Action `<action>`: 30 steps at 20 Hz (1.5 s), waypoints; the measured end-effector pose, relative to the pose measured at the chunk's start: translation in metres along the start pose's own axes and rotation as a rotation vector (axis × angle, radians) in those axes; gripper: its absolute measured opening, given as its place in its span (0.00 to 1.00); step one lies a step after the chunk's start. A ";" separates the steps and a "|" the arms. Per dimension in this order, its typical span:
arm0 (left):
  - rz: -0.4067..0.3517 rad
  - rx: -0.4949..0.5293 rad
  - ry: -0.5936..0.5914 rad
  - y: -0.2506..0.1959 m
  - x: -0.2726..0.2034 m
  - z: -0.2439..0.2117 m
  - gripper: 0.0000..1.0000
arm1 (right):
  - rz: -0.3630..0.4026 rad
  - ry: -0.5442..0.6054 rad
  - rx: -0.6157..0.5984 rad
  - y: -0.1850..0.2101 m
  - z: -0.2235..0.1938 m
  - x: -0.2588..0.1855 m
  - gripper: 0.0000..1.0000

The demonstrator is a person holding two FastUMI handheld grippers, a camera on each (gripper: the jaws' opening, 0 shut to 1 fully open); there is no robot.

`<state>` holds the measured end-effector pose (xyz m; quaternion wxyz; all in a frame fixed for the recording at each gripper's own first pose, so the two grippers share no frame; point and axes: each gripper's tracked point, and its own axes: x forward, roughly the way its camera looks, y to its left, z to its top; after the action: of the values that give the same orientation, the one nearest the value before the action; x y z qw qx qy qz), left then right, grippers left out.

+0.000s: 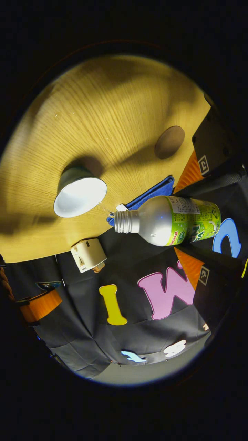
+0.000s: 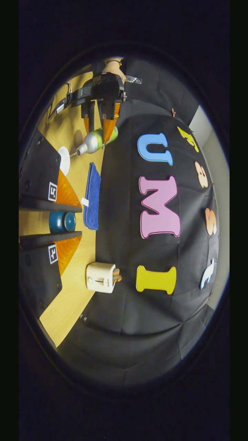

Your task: Open the teacup lid with one hand, grasp the water bottle and pour water into the teacup with the other hand; after pouring, place the water bottle on the coaster and then close the teacup lid.

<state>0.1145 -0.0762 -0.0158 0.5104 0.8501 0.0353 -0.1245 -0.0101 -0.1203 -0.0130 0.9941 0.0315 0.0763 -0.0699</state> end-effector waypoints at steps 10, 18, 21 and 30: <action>0.051 0.189 -0.015 0.026 0.001 0.007 0.80 | 0.015 -0.017 0.029 0.000 0.006 -0.004 0.30; 0.086 0.322 -0.006 0.041 -0.004 0.014 0.81 | 0.026 -0.025 0.050 -0.001 0.008 -0.004 0.25; 0.092 0.342 -0.010 0.054 -0.002 0.018 0.81 | 0.025 -0.025 0.051 -0.002 0.007 -0.004 0.30; 0.077 0.286 -0.022 0.049 0.003 0.012 0.81 | 0.022 -0.033 0.055 -0.004 0.009 -0.004 0.31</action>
<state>0.1241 -0.1106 0.0198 0.3890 0.9134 -0.0211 -0.1179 -0.0137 -0.1241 -0.0038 0.9947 0.0583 0.0579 -0.0617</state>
